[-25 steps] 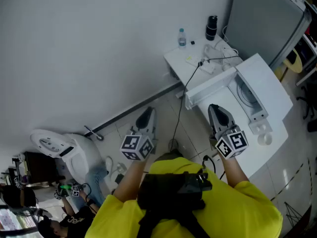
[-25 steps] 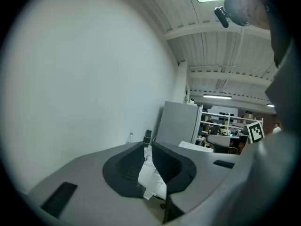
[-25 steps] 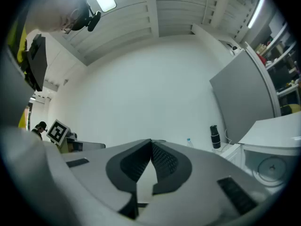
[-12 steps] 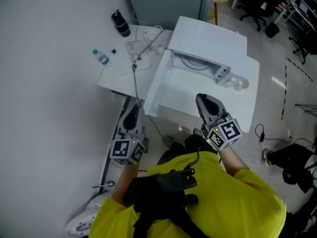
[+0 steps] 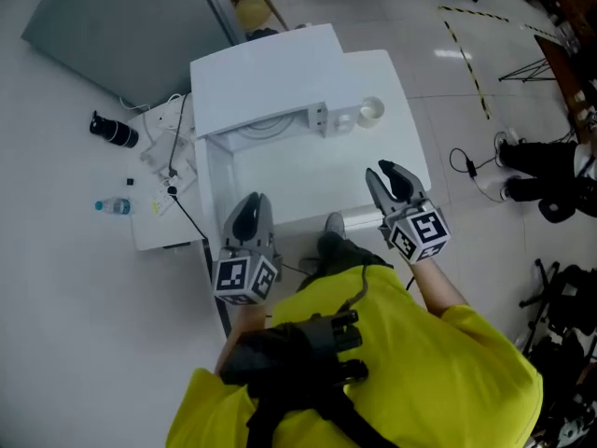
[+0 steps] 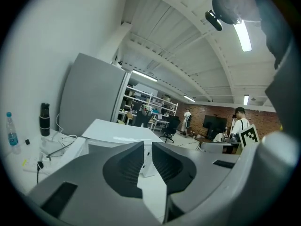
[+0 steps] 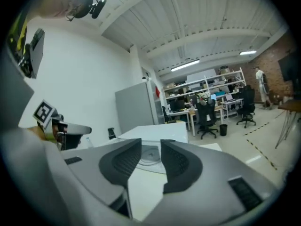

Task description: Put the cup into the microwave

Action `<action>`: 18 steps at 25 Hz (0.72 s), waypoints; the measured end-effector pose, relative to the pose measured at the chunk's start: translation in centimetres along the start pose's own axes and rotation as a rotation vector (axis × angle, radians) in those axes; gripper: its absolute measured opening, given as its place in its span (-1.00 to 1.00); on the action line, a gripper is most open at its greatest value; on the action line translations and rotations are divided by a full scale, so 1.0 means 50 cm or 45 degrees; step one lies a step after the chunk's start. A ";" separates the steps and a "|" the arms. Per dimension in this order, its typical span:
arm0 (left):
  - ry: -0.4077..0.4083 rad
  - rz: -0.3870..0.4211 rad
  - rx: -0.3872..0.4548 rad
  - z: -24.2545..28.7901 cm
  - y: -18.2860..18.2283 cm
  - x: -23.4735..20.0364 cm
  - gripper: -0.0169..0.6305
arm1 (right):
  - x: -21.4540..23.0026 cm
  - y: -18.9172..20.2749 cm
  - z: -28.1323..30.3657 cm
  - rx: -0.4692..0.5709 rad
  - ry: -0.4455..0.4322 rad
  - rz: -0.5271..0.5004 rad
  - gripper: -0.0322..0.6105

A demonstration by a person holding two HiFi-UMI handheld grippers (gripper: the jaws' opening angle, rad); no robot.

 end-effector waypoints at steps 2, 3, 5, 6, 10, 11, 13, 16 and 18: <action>0.028 -0.009 -0.030 0.040 0.001 0.010 -0.84 | 0.062 0.035 0.020 -0.046 0.103 0.015 -0.24; 0.035 -0.010 -0.047 0.058 0.002 0.011 -0.84 | 0.095 0.055 0.035 -0.068 0.151 0.031 -0.13; 0.032 -0.001 -0.077 0.093 0.008 0.007 -0.84 | 0.165 0.102 0.078 -0.114 0.247 0.039 0.13; 0.024 0.004 -0.091 0.109 0.012 0.002 -0.84 | 0.202 0.129 0.105 -0.143 0.295 0.033 0.21; 0.003 0.003 -0.144 0.167 0.038 -0.011 -0.84 | 0.341 0.254 0.235 -0.283 0.414 0.026 0.41; 0.005 0.004 -0.156 0.179 0.046 -0.012 -0.84 | 0.370 0.277 0.269 -0.291 0.439 0.011 0.41; 0.015 -0.002 -0.177 0.204 0.058 -0.018 -0.84 | 0.423 0.311 0.343 -0.280 0.480 -0.010 0.41; 0.029 -0.033 -0.206 0.248 0.072 -0.028 -0.84 | 0.491 0.365 0.460 -0.345 0.468 0.038 0.64; 0.024 -0.060 -0.244 0.272 0.087 -0.031 -0.84 | 0.522 0.387 0.508 -0.371 0.465 0.030 0.65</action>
Point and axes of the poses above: the fingertips, and each gripper's own axes: z forward along the fingers, x to its right, y out of its underside, the point moved 2 cm from there along -z, backward along the fingers, and after that the axes turned 9 degrees about -x, right-handed, at the moved point
